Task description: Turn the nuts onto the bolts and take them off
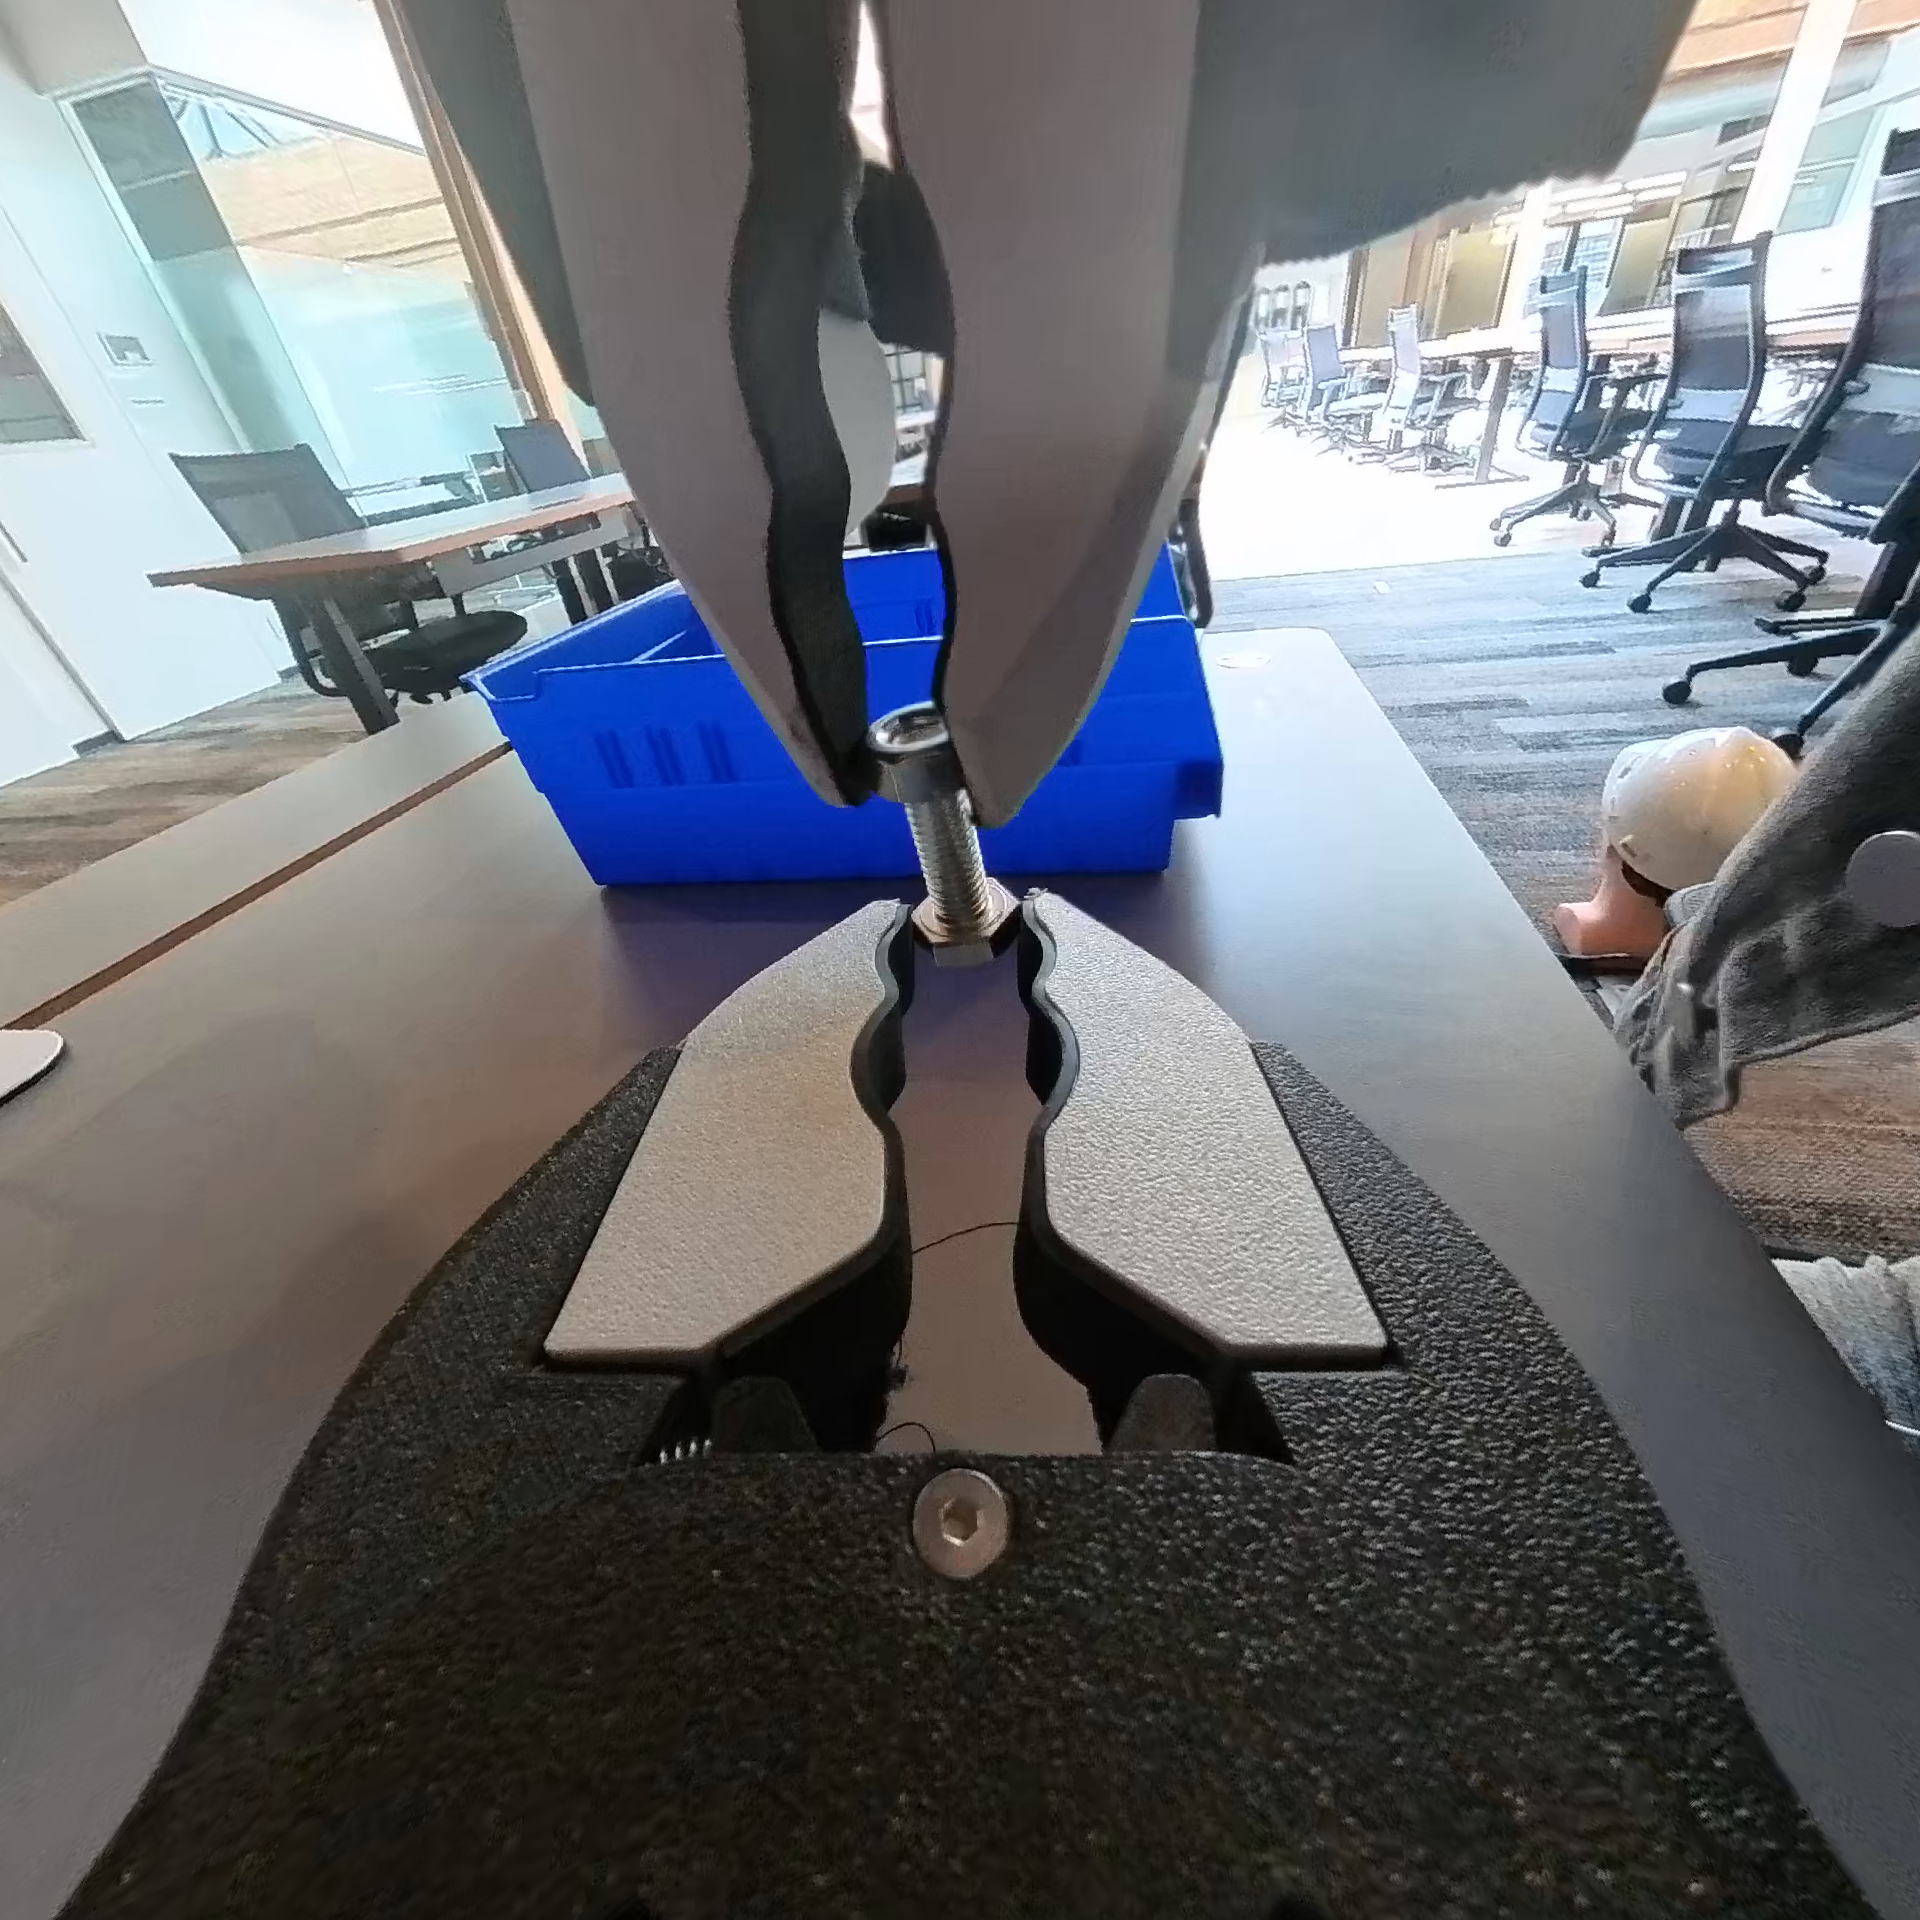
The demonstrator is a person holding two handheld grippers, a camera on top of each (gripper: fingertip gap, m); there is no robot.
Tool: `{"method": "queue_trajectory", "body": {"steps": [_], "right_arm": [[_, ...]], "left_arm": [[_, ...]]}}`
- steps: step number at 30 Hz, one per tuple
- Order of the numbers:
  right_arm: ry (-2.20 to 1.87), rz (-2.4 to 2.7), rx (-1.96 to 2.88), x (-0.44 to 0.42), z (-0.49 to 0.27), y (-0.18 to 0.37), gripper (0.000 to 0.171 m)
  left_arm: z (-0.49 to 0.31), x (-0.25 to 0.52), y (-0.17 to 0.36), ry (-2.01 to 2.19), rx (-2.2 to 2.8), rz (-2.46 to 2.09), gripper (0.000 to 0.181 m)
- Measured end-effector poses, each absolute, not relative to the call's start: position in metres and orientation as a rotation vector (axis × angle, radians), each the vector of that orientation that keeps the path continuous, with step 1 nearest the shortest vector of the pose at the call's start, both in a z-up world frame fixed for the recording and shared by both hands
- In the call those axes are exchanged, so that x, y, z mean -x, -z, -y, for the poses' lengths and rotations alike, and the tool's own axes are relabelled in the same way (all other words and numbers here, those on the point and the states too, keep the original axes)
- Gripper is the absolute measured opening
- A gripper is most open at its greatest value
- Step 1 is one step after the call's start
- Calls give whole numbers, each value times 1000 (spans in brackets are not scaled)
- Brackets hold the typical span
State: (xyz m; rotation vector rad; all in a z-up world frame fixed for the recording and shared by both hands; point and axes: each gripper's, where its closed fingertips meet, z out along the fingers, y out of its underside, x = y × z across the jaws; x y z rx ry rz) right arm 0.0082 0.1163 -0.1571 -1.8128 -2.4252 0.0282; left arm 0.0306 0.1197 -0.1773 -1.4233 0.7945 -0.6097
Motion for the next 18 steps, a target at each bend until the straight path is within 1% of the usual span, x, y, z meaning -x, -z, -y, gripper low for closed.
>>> {"method": "queue_trajectory", "body": {"steps": [1, 2, 3, 4, 7, 10, 14, 18], "right_arm": [[-28, 2447, 1780, -8, -116, 158, 37], [-25, 2486, 1725, -7, -117, 157, 50], [-28, 2545, 1626, -5, -117, 155, 55], [-46, 2619, 1480, -2, -115, 151, 57], [-51, 2842, 993, -2, -112, 139, 53], [-47, 3034, 672, -12, -108, 138, 53], [-59, 3136, 544, -10, -107, 145, 53], [-10, 3172, 424, -10, -111, 152, 42]], "left_arm": [[-120, -30, 177, 612, 1421, -792, 19], [-119, -30, 177, 616, 1420, -789, 19], [-120, -30, 177, 619, 1420, -789, 19], [-120, -30, 177, 618, 1420, -791, 19], [-119, -31, 177, 617, 1420, -802, 19], [-119, -31, 177, 624, 1419, -800, 19], [-118, -31, 177, 624, 1419, -804, 19], [-119, -29, 176, 639, 1418, -789, 19]]}}
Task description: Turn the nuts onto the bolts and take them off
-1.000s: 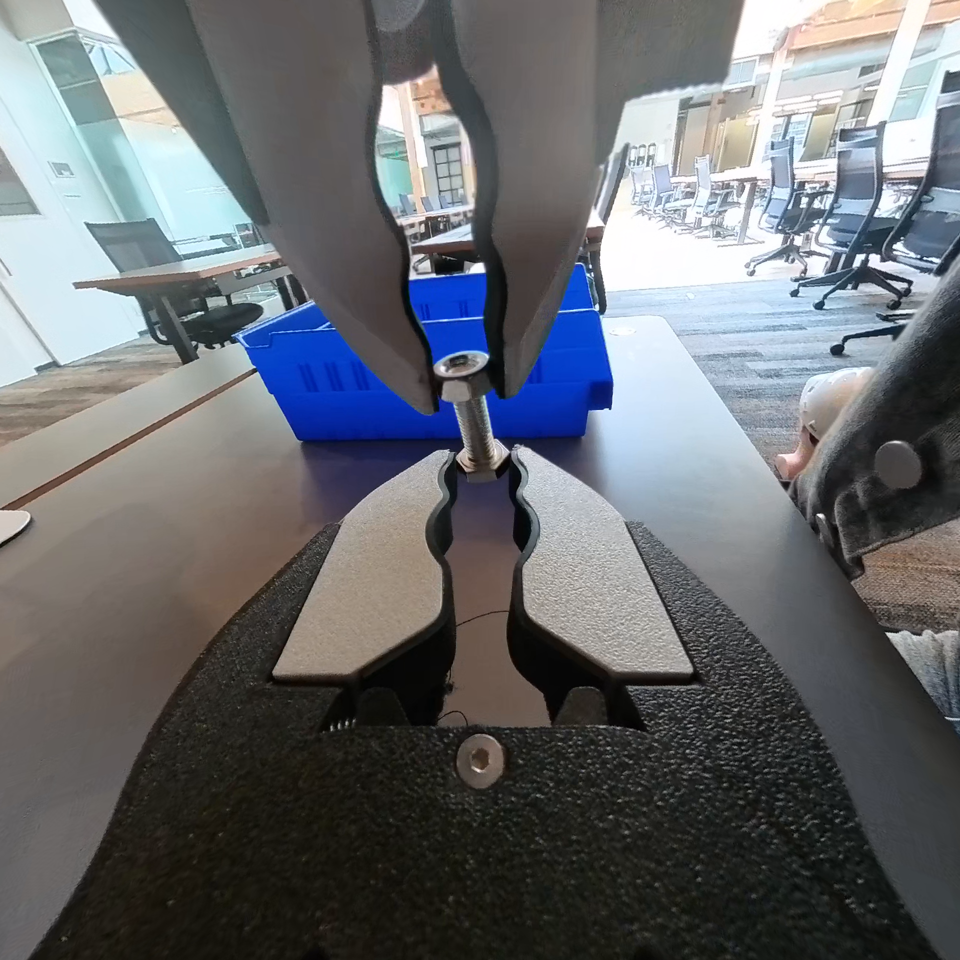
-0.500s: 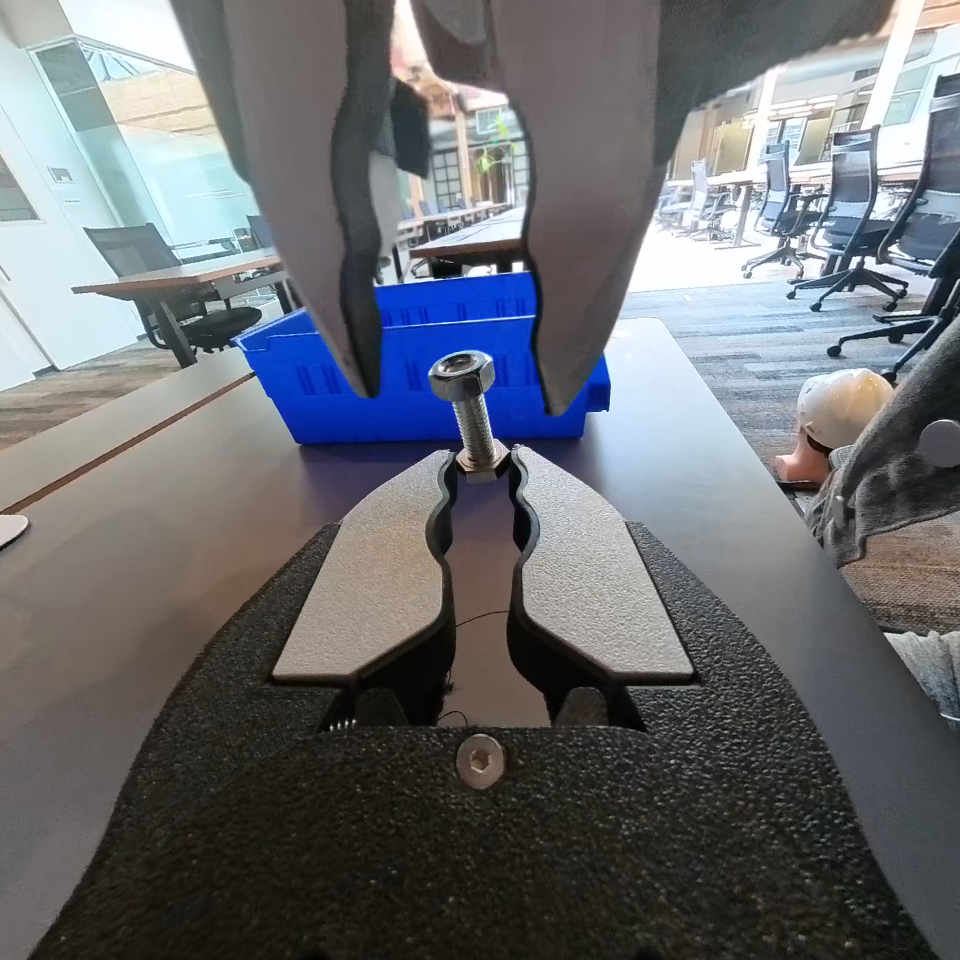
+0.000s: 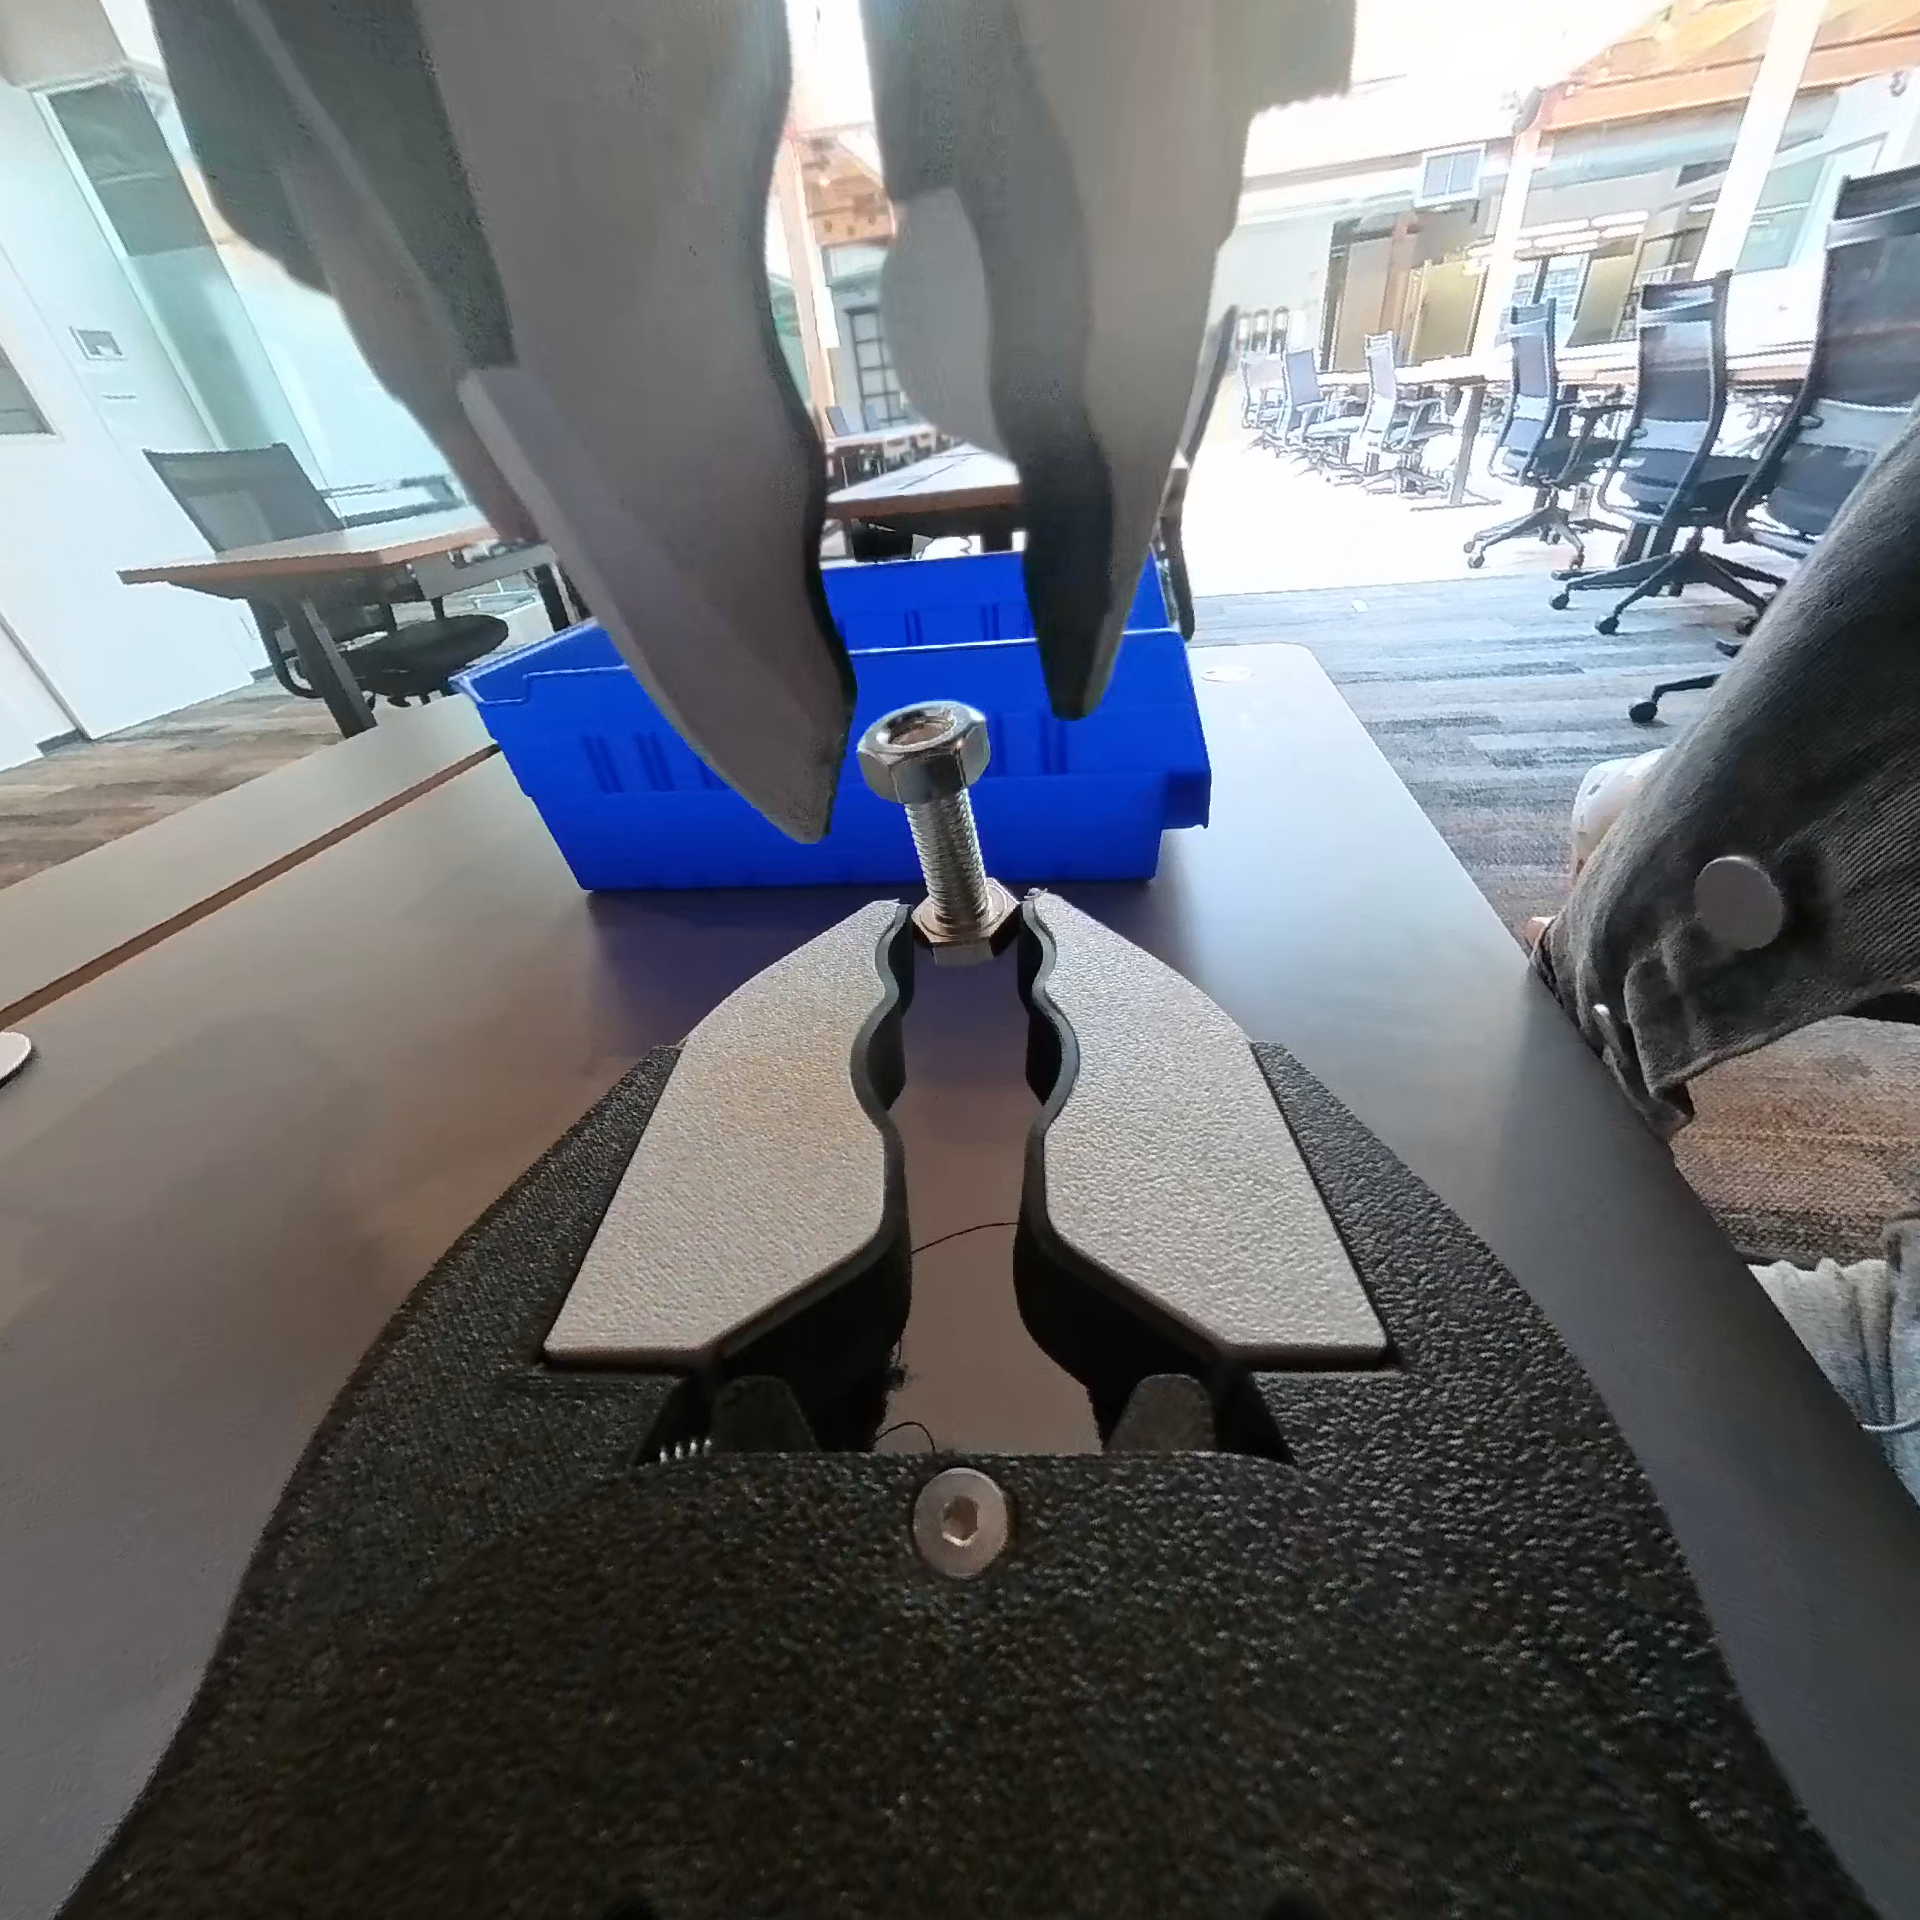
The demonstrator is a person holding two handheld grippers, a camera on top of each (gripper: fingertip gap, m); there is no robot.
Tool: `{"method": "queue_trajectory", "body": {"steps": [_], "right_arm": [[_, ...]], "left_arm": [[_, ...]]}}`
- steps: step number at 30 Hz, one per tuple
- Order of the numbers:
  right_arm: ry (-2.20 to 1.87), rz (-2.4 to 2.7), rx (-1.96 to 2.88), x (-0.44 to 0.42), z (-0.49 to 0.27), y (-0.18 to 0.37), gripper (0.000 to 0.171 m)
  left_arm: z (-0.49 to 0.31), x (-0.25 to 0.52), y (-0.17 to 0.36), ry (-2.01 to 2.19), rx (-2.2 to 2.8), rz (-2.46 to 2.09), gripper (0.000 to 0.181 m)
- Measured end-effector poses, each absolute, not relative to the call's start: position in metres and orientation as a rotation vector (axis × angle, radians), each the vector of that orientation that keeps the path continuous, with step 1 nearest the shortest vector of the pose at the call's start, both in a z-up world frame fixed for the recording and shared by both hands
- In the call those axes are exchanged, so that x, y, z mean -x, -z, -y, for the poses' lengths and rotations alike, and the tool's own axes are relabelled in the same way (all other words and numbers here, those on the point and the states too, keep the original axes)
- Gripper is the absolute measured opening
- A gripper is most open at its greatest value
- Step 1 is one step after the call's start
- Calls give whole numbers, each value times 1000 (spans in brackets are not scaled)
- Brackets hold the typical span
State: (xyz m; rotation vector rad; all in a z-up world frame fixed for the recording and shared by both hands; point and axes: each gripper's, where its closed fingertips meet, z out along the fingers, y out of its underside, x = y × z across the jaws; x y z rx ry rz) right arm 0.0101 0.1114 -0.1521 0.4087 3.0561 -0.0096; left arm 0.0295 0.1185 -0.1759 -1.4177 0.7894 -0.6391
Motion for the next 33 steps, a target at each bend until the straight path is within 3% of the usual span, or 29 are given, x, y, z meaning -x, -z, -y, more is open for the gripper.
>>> {"method": "queue_trajectory", "body": {"steps": [6, 13, 23, 28, 33], "right_arm": [[36, -3052, -381, -10, -116, 155, 18], [11, -2999, -809, -11, -118, 156, 17], [73, -2577, -1967, -13, -117, 157, 23], [85, -2619, -1965, -12, -119, 156, 36], [34, -3014, -1355, -3, -127, 146, 39]], "left_arm": [[-118, -31, 177, 634, 1419, -801, 19], [-119, -30, 178, 628, 1427, -796, 19], [-118, -31, 178, 605, 1424, -804, 19], [-120, -30, 177, 616, 1417, -797, 19], [-119, -31, 177, 620, 1415, -803, 19]]}}
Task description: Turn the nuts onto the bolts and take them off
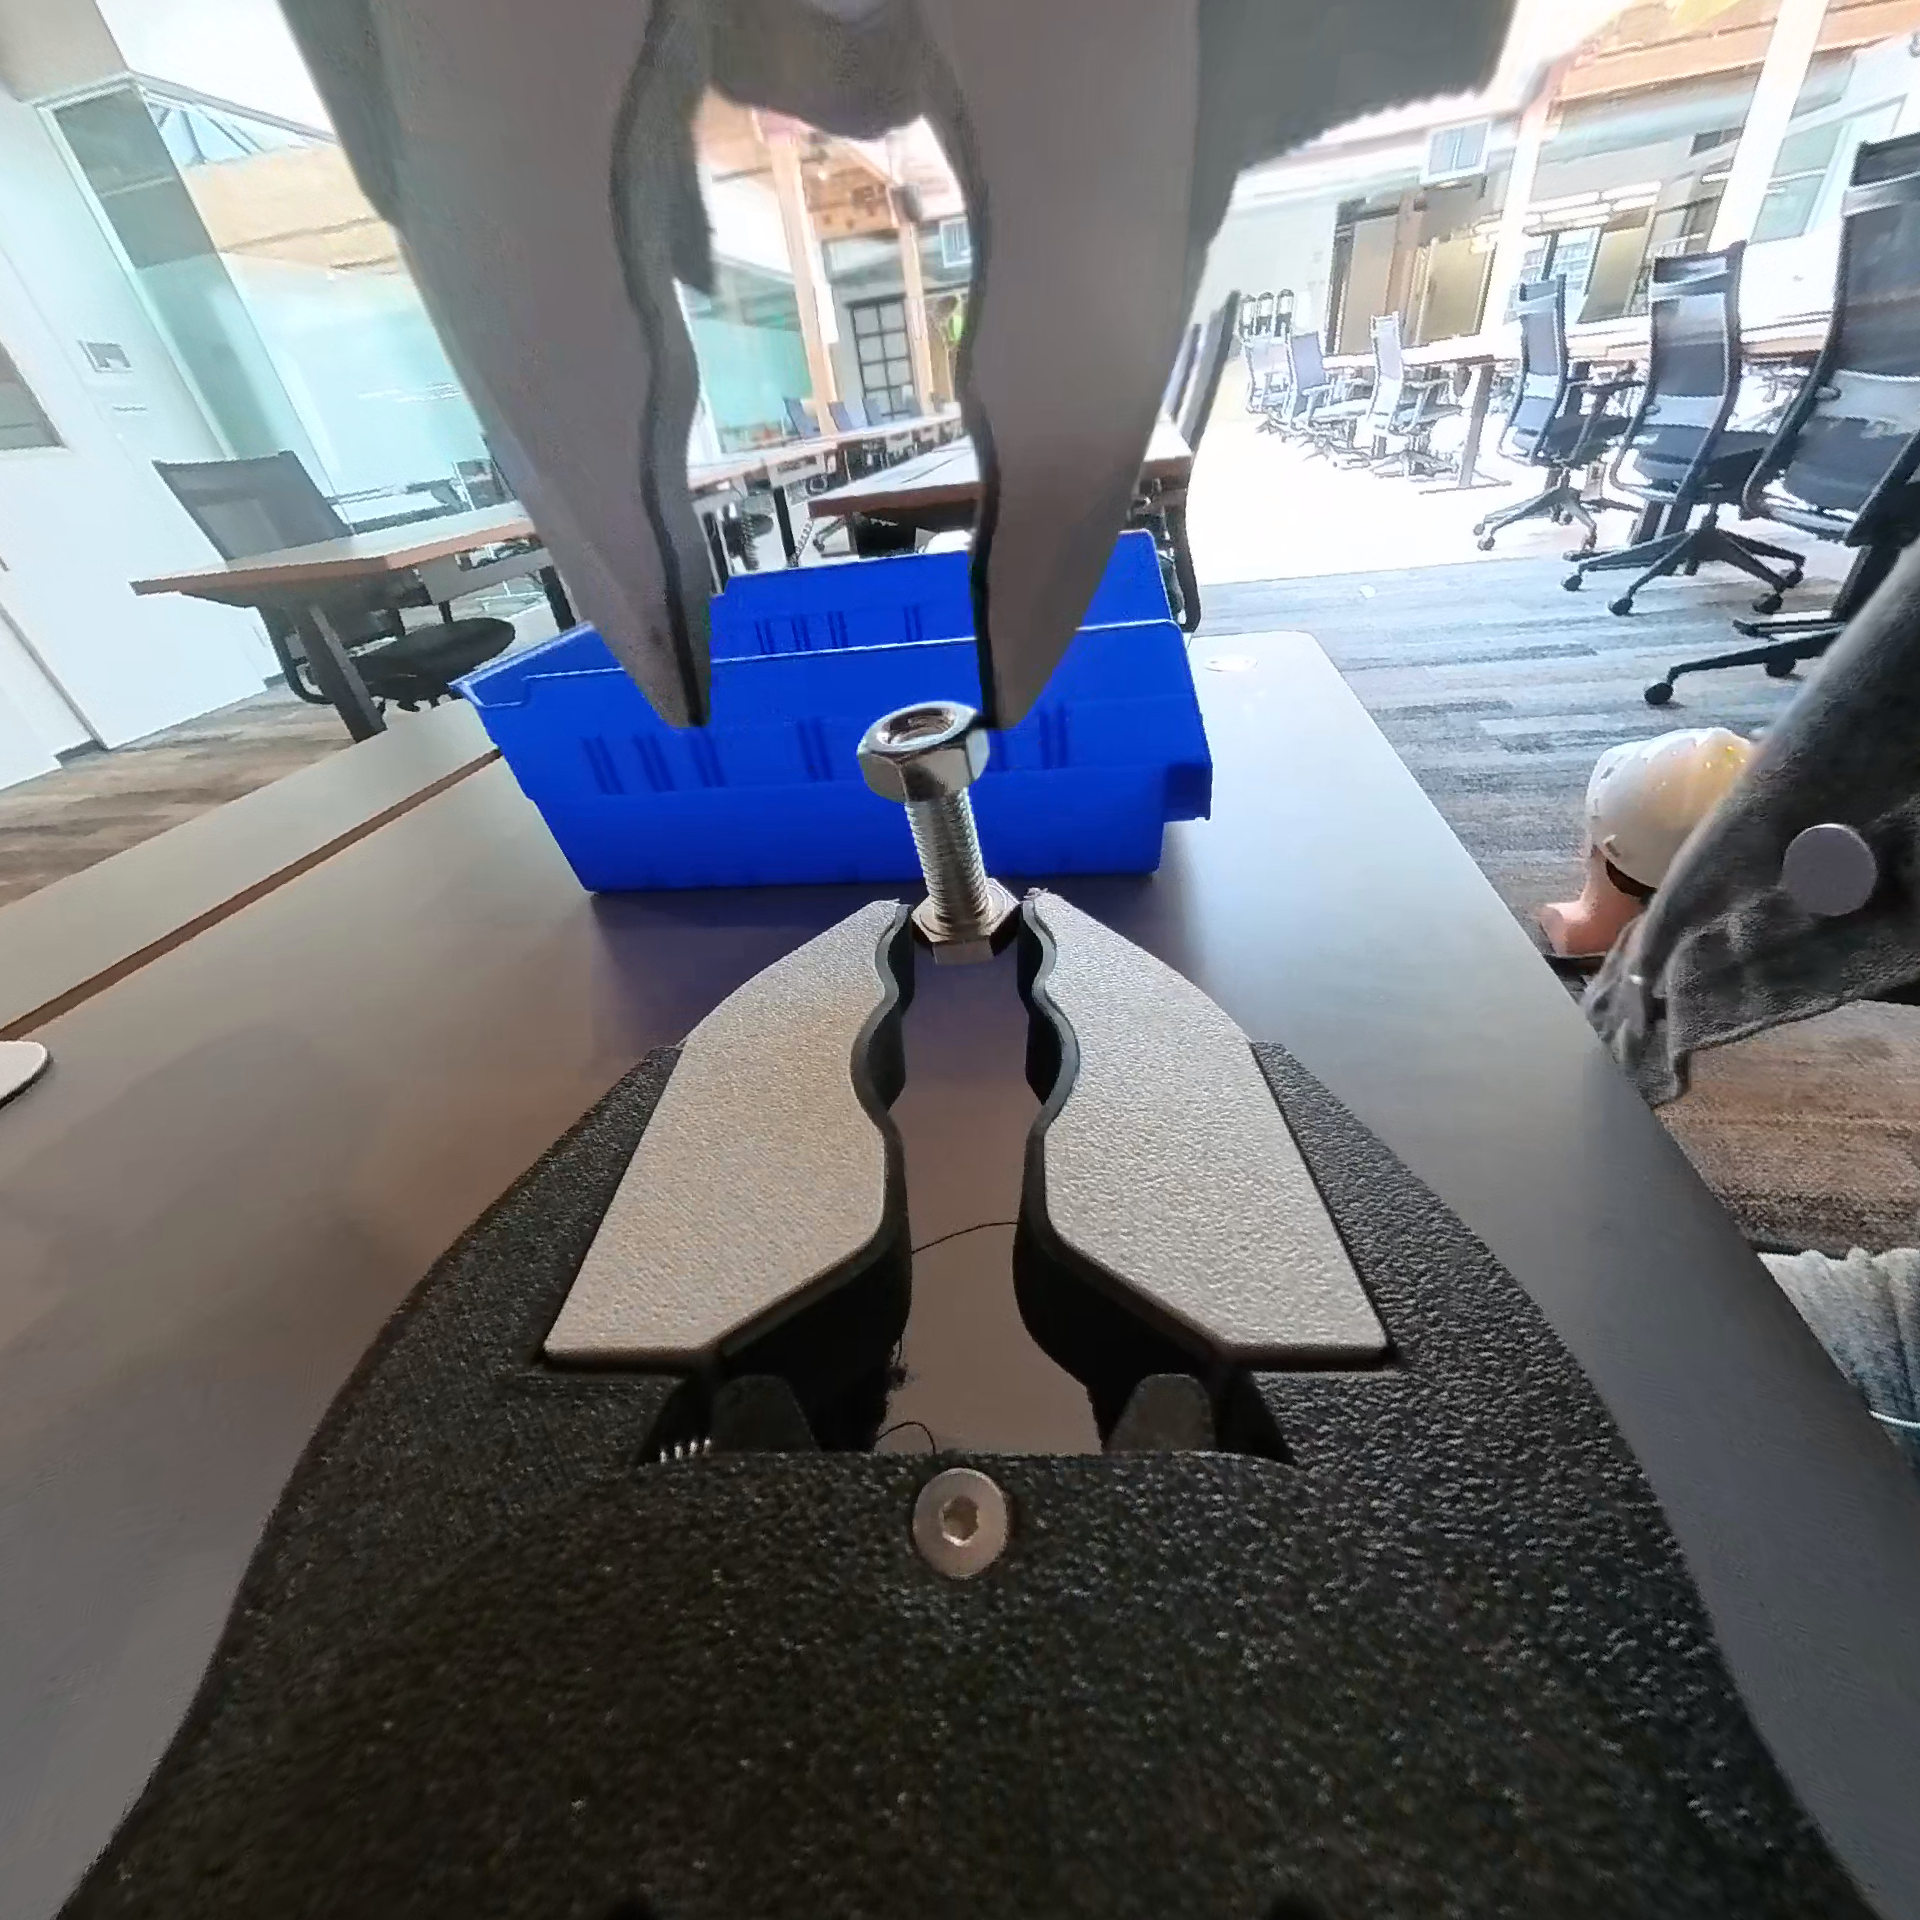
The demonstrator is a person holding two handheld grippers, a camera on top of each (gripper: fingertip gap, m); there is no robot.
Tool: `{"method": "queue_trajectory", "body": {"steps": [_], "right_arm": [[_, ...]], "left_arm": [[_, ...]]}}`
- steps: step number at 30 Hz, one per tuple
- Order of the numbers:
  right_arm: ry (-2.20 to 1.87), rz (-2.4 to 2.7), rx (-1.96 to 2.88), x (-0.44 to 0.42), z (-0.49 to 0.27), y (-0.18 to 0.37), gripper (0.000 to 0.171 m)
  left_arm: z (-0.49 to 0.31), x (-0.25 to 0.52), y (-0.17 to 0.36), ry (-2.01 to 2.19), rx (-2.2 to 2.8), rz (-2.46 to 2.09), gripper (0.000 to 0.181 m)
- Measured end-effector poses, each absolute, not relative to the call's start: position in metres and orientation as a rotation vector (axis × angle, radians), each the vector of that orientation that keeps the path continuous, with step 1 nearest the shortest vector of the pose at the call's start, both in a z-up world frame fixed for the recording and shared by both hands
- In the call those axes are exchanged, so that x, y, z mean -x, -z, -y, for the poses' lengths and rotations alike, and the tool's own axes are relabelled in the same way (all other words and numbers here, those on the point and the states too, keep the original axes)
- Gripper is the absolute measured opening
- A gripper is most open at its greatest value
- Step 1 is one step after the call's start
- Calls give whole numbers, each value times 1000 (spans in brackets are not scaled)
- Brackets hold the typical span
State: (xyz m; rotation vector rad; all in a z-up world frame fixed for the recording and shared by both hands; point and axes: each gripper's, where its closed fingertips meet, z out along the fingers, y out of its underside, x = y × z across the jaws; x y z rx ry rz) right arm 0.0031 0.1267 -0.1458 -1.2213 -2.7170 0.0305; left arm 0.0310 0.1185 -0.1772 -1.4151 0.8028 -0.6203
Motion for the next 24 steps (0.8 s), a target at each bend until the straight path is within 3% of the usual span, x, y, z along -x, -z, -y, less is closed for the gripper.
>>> {"method": "queue_trajectory", "body": {"steps": [8, 14, 24], "right_arm": [[-101, 3148, 683, -10, -113, 149, 35], [-132, 3191, 500, -11, -111, 153, 17], [-74, 2885, 1182, -10, -112, 152, 17]], "left_arm": [[-118, -32, 178, 624, 1415, -813, 19], [-118, -33, 178, 632, 1416, -818, 19], [-119, -32, 178, 605, 1419, -810, 19]]}}
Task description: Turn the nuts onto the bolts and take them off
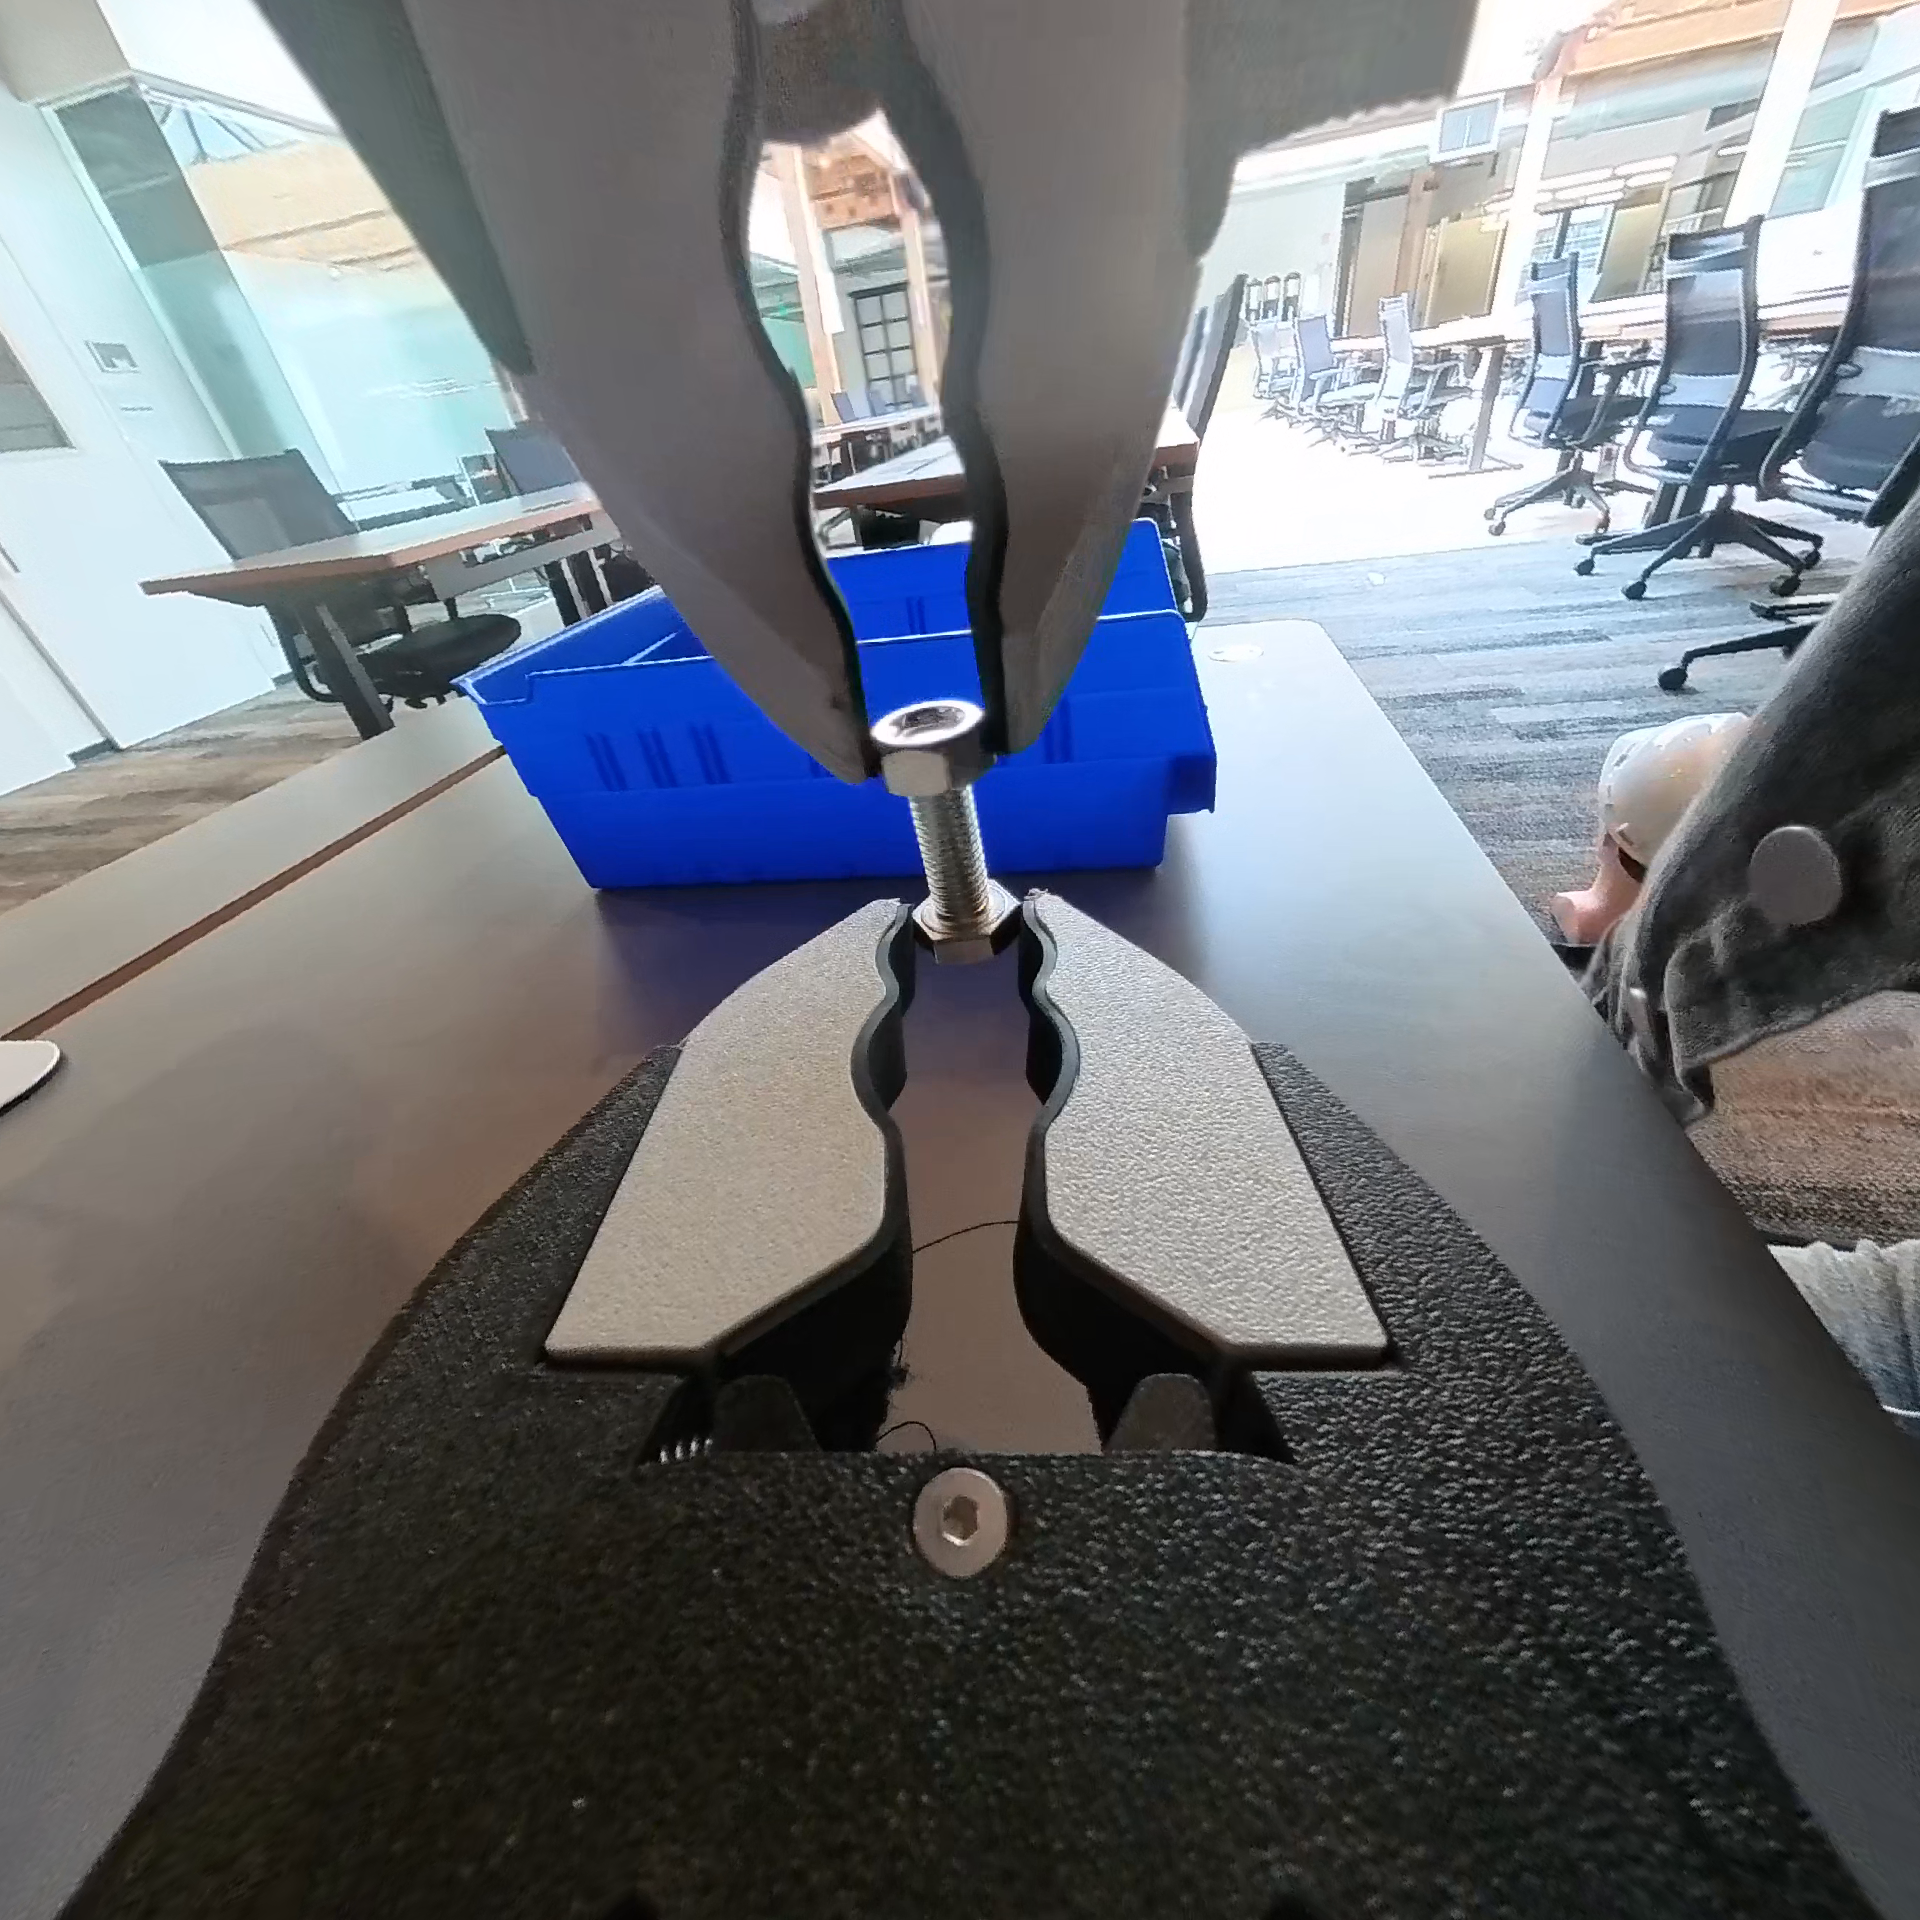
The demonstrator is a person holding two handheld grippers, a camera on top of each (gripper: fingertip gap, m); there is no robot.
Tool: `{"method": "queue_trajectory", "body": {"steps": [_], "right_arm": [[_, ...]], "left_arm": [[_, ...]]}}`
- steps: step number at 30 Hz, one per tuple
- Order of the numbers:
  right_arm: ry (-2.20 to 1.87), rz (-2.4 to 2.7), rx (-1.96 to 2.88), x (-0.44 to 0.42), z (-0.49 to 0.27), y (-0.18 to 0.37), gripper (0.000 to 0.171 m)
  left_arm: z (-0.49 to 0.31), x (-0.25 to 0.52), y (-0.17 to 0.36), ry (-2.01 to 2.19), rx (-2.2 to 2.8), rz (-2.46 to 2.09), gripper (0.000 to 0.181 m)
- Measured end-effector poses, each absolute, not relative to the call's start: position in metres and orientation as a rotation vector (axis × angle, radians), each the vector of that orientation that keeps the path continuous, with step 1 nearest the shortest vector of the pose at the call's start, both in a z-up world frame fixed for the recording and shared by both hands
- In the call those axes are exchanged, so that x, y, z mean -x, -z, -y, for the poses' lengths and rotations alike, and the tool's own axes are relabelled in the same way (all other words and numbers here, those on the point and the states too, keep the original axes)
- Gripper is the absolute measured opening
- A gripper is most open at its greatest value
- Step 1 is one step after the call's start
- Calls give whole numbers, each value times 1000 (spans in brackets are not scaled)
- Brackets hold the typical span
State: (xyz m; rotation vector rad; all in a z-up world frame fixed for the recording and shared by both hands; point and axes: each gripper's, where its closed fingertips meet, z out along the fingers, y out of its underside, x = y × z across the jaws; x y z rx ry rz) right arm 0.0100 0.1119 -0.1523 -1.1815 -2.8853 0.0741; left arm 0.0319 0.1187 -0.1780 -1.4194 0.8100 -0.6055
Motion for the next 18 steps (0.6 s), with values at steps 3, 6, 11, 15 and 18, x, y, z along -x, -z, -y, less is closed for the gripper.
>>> {"method": "queue_trajectory", "body": {"steps": [3, 6, 11, 15, 18], "right_arm": [[-78, 2673, 1557, -9, -112, 153, 17], [-117, 2474, 1826, -8, -114, 153, 17], [-115, 2385, 1867, -7, -114, 153, 36], [-117, 2642, 1441, -3, -110, 150, 51], [-31, 2876, 932, -8, -114, 141, 47]], "left_arm": [[-118, -33, 179, 598, 1420, -812, 18], [-120, -32, 179, 589, 1424, -813, 18], [-118, -31, 178, 591, 1420, -810, 19], [-116, -33, 178, 603, 1415, -824, 19], [-115, -33, 178, 609, 1412, -827, 19]]}}
